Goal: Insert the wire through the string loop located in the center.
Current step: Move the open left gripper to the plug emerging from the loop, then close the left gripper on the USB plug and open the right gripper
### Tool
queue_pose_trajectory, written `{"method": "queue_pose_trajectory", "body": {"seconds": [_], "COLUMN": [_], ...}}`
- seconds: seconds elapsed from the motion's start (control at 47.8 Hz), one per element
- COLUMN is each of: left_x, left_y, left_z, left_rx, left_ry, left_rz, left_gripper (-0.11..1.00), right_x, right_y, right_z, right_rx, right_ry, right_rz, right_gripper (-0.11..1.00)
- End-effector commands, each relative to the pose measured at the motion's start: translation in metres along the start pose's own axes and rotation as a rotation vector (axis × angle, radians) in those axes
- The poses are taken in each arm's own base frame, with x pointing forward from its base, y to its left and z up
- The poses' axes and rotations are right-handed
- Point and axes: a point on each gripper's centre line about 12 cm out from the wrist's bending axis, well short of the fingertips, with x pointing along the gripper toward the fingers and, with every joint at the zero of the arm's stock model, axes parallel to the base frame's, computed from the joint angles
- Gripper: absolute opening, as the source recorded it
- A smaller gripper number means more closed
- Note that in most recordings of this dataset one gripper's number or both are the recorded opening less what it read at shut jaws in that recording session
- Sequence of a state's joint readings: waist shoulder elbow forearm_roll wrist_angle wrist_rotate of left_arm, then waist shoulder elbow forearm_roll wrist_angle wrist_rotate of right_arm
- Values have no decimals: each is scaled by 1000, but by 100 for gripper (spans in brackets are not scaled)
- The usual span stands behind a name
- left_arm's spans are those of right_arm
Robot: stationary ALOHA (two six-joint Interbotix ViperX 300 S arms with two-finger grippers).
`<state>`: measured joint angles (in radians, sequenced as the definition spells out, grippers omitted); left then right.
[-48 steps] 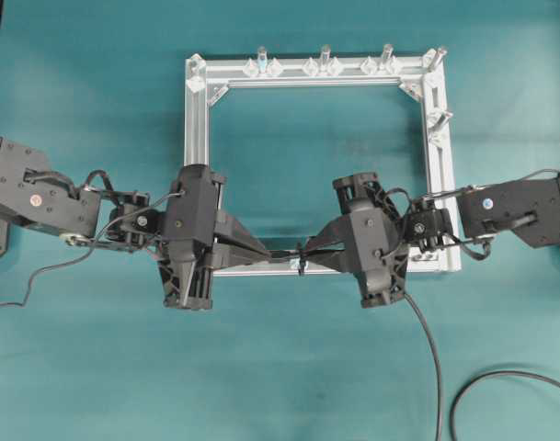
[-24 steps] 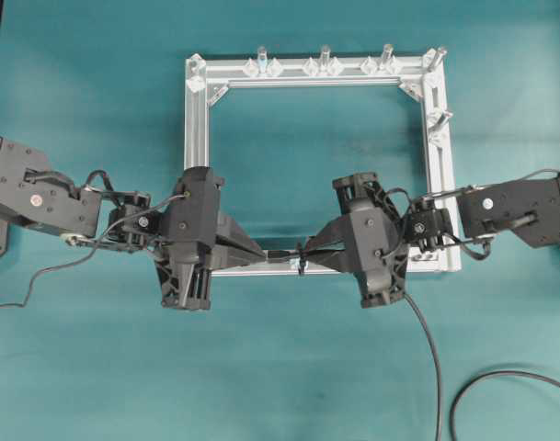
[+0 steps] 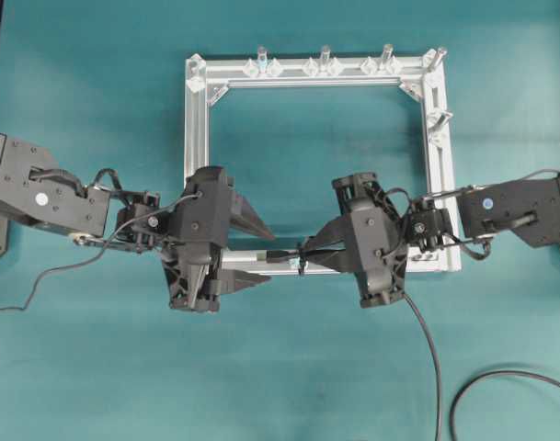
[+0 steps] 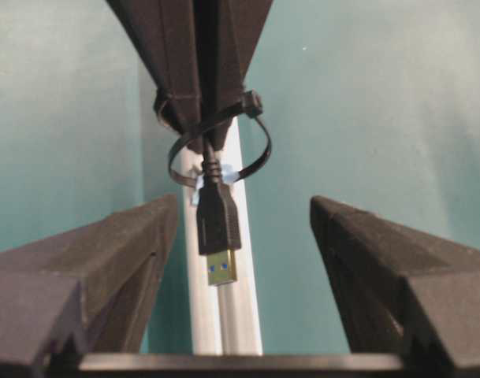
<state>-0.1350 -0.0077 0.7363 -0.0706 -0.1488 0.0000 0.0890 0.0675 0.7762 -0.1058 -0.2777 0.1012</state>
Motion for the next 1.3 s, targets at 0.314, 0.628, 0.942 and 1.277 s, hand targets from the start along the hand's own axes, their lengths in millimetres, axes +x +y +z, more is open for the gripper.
{"method": "queue_pose_trajectory", "body": {"seconds": [0.314,0.628,0.942,1.277], "left_x": [7,28,34,34], "left_y": [-1,0,7,19], "left_z": [6,-5,-10,-10], "left_rx": [7,8,-3,-18], "left_ry": [-11,35,48,42], "left_rz": [-2,2,17,41], "left_gripper": [75,75,75,73], "right_x": [-2,-2,-2,-2], "right_y": [0,0,0,-1], "right_z": [12,12,12,12], "right_rx": [-3,-2,-3,-1], "right_ry": [-40,-41,-40,-41], "right_rz": [0,0,0,-2], "right_gripper": [7,7,7,7]}}
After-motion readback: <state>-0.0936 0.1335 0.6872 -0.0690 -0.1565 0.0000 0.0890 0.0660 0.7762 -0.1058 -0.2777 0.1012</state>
